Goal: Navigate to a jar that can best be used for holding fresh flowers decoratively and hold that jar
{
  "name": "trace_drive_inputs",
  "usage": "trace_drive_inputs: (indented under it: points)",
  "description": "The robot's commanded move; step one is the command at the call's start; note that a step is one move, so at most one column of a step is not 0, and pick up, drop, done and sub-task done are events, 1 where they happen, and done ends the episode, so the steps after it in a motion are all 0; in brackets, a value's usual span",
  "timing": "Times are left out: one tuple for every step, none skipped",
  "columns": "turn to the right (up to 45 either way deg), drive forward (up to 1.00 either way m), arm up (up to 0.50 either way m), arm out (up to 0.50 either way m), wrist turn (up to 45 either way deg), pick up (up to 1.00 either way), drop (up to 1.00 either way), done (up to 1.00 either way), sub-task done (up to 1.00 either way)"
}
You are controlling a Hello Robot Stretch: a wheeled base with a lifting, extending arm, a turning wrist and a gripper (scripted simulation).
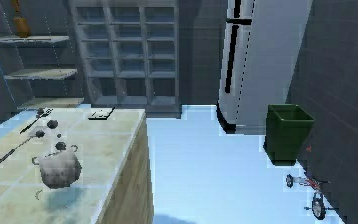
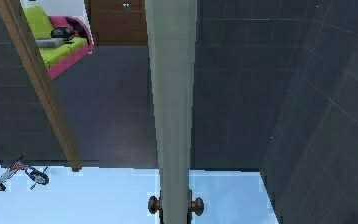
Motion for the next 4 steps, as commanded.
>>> trace_drive_inputs:
  points:
    - [18.0,0.00,0.00,0.00,0.0,0.00,0.00,0.00,0.00]
    - [0.0,0.30,0.00,0.00,0.0,0.00,0.00,0.00,0.00]
    - [-12.0,0.00,0.00,0.00,0.0,0.00,0.00,0.00,0.00]
    - [0.0,1.00,0.00,0.00,0.0,0.00,0.00,0.00,0.00]
